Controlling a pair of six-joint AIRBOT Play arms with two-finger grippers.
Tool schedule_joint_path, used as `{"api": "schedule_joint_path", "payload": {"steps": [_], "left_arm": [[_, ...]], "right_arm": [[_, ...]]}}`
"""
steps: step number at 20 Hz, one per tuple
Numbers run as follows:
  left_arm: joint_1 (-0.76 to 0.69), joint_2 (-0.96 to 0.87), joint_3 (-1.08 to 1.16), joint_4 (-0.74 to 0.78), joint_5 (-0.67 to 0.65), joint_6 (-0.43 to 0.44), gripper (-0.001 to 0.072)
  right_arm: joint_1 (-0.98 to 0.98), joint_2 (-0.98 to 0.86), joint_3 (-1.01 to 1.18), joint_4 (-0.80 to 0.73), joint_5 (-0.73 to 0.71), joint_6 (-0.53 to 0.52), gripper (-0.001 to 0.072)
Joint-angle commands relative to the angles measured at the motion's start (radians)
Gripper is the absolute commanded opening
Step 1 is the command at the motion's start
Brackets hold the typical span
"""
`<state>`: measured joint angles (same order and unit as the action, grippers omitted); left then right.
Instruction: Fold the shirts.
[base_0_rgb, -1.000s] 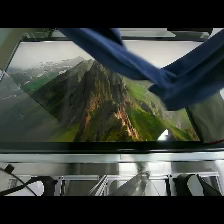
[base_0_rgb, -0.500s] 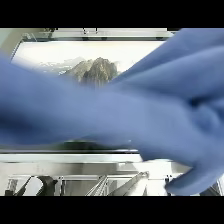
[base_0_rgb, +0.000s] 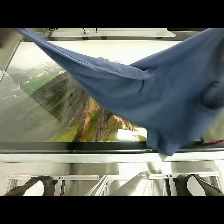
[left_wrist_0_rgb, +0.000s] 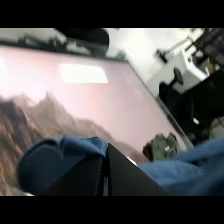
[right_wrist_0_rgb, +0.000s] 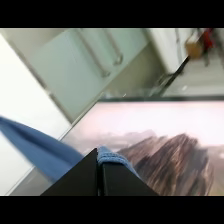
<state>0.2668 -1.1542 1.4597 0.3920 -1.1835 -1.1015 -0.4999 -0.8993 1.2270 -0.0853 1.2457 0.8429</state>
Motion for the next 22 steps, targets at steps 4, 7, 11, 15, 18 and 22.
{"api": "schedule_joint_path", "payload": {"steps": [4,7,11,15,18,22], "left_arm": [[0.033,-0.145,0.084,-0.198,-0.270,0.006,0.0024],[0.140,-0.055,0.120,-0.497,-0.423,0.042,0.0016],[0.313,0.158,0.192,-0.741,-0.417,0.074,0.0017],[0.575,0.303,0.352,-0.724,-0.315,0.105,0.0021],[0.661,0.288,0.416,-0.586,-0.248,0.035,0.0027],[0.409,0.187,0.333,-0.318,-0.266,0.020,0.0026]], "right_arm": [[0.024,-0.026,-0.048,0.042,0.079,-0.035,0.0013],[-0.033,0.114,-0.047,0.107,0.087,-0.036,0.0013],[-0.174,0.325,0.021,0.245,0.050,-0.062,0.0013],[-0.292,0.449,0.158,0.153,-0.101,-0.061,0.0014],[-0.296,0.427,0.185,0.042,-0.122,-0.031,0.0013],[-0.255,0.258,0.132,0.063,0.047,-0.002,0.0013]]}}
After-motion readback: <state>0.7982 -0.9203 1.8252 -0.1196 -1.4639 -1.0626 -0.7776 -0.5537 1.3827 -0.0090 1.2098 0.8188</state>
